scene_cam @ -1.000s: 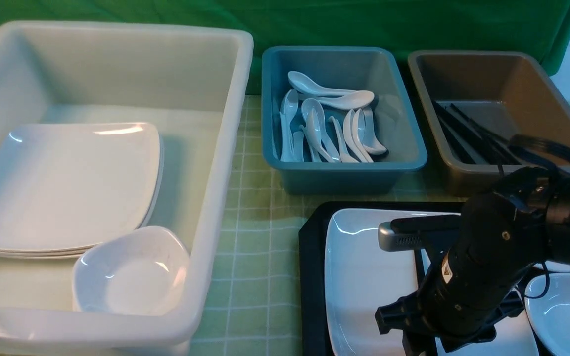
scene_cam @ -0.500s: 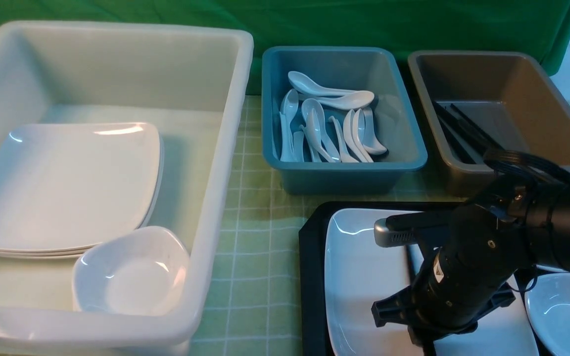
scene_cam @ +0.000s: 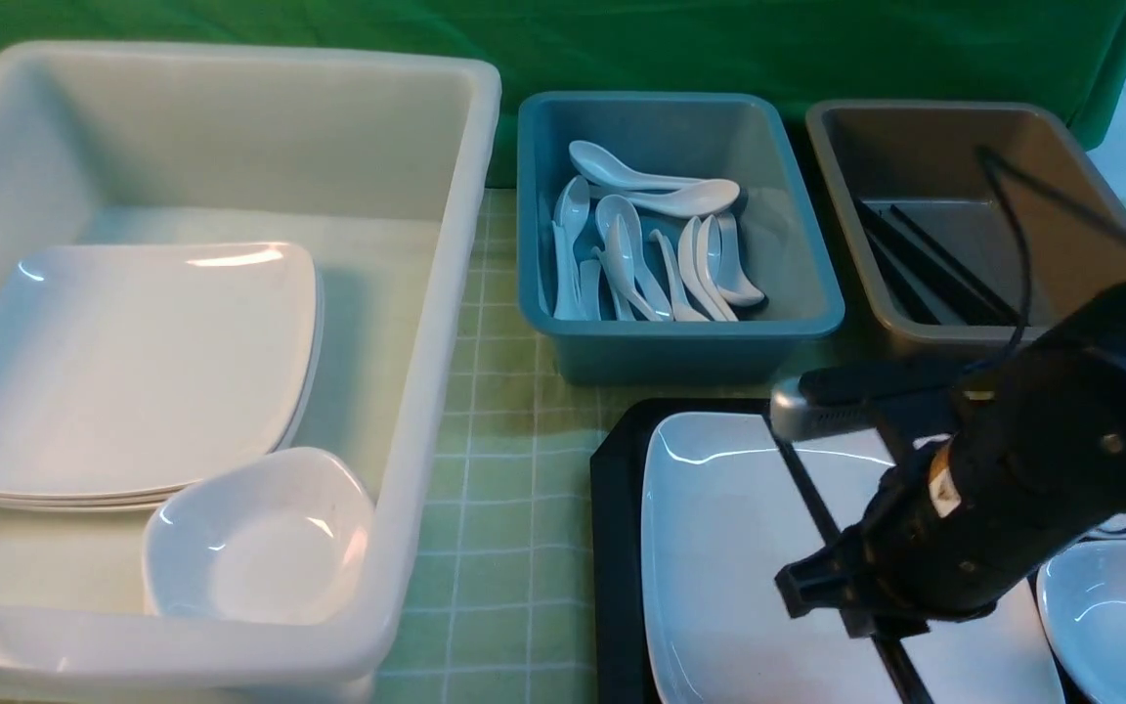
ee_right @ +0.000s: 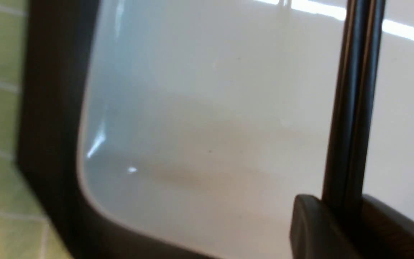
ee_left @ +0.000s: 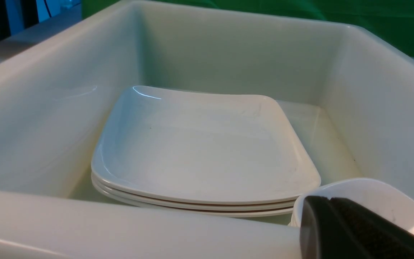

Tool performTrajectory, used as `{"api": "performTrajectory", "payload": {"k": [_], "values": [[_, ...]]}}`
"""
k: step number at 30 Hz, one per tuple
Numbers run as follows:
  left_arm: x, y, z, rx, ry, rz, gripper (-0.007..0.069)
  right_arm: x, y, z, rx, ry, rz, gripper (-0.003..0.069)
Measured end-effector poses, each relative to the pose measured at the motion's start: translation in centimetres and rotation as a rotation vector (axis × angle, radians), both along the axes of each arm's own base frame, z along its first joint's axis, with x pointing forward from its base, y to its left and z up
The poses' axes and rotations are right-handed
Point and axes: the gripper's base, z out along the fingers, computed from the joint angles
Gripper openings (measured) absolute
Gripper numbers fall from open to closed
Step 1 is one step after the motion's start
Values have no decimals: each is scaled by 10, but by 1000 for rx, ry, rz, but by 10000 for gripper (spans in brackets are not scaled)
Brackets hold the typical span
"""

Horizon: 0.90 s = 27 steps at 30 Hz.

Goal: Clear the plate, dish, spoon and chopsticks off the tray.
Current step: Use the right arm to put the chopsticks into the small storage box on the right

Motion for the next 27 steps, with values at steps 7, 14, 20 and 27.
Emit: {"api": "performTrajectory", "payload": {"k": [7, 14, 20, 27], "values": [[0, 0, 0, 0, 0, 0, 0, 24, -32, 89, 97, -256, -17, 102], [0, 0, 0, 2, 0, 0, 0, 109, -87, 110, 85, -562, -151, 102], [0, 0, 0, 2, 0, 0, 0, 177, -109, 78, 94, -765, -222, 102], [0, 0, 0, 2, 0, 0, 0, 224, -112, 6, 93, -786, -239, 134]]}}
